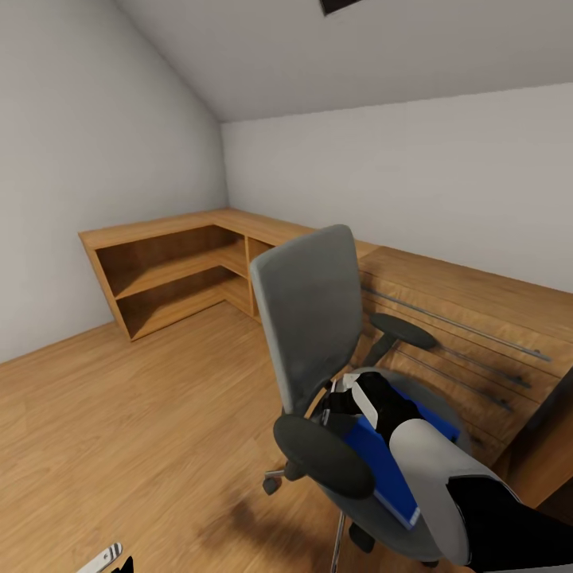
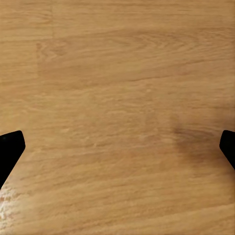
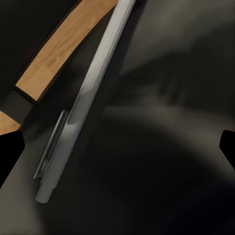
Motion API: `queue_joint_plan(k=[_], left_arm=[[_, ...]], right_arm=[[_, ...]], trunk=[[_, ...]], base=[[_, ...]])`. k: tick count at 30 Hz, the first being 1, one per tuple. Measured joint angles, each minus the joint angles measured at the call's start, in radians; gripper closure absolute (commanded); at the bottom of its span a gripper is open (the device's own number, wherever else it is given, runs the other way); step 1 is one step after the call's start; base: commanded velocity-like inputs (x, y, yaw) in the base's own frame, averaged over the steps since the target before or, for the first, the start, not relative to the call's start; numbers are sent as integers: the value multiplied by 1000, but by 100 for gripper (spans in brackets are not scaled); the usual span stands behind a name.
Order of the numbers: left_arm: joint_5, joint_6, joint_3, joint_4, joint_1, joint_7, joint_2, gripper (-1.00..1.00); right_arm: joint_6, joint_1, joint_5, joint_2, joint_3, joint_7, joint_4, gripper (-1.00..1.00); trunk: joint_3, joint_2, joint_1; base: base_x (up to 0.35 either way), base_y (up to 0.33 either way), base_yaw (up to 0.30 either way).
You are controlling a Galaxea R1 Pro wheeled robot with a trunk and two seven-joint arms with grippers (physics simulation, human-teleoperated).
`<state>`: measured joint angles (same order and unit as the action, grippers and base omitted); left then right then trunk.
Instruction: In the bedroom, organize the workspace by keeping the computer under the desk, ensuring the monitor is on the desk, placing the keyboard on the desk next to the monitor, placing the mouse on the desk next to the keyboard, moving the folder from the swivel chair onto the desk next to the mouse, stacking the notebook on top of the folder with the pen on top of the notebook, and positioning the swivel chair next to the desk.
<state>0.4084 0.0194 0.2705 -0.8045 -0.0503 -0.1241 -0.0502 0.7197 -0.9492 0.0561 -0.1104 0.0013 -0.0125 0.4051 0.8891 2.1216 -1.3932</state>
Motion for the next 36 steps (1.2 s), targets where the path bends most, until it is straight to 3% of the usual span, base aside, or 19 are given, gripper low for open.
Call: queue_joint_plan(k=[6,32,36], left_arm=[[0,0,0,1,0,0,0,-100],[0,0,0,1,0,0,0,-100],[-1,0,0,1,0,0,0,-100]], right_arm=[[1,-1,-7,0,0,1,8,-100],[1,-1,-8,0,1,0,11,-100],[0,-1,-7,0,0,1,32,-100]], trunk=[[18,42,-21],[19,42,-23],[31,70,-36]], base=[[0,0,0],[0,0,0],[0,0,0]])
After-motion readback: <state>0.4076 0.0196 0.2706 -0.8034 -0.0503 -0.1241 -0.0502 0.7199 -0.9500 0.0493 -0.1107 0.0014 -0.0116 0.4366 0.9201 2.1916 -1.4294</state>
